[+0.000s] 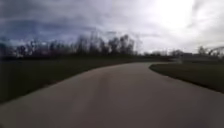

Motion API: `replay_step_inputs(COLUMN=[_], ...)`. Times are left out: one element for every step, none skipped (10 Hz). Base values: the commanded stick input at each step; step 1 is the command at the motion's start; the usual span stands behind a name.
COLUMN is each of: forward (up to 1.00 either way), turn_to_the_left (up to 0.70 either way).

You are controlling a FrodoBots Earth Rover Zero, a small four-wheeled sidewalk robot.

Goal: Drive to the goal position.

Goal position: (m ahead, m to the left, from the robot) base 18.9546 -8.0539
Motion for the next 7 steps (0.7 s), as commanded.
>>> replay_step_inputs(forward=[1.00,1.00,1.00,1.00,1.00,1.00,1.00], turn_to_the_left=[0.00,0.00,0.00,0.00,-0.09,-0.33,-0.35])
